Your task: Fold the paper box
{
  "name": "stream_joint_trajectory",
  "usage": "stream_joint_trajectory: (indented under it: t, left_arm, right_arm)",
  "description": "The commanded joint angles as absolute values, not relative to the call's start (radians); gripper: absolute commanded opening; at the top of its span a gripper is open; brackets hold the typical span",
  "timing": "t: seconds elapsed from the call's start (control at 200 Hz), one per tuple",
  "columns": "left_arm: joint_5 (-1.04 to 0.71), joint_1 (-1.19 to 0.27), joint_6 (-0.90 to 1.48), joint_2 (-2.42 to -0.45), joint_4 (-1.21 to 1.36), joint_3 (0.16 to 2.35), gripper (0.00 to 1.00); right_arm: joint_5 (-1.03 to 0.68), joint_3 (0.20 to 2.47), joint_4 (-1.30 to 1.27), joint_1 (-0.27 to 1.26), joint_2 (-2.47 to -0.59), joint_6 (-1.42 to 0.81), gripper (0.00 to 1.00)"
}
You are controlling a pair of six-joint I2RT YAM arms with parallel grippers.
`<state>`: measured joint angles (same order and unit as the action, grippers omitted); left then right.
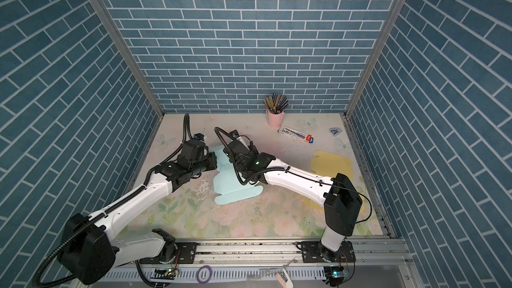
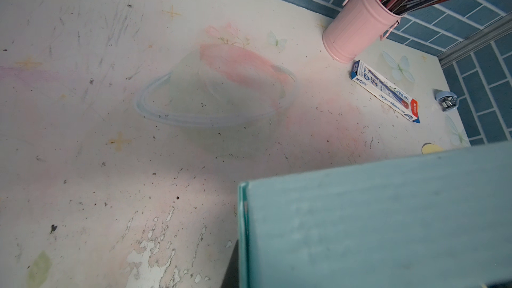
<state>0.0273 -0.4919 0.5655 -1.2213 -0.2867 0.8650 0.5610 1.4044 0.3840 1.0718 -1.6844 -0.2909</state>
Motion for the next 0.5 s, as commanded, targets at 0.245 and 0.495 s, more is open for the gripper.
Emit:
stream_joint_trajectory:
  t: [0.245,0.495]
  left_arm:
    - [-0.001,-0.506,0.571,-1.194,-0.263,0.858,0.00]
    - [-0.009,-0.507,0.579,-1.190,-0.250,0.846,0.00]
  right_arm:
    - [0.649,1.428,0.356,1.087,-1.720,-0.286,0.24]
    - [0.710,1.474,0.356,1.103,-1.799,-0.274,0.28]
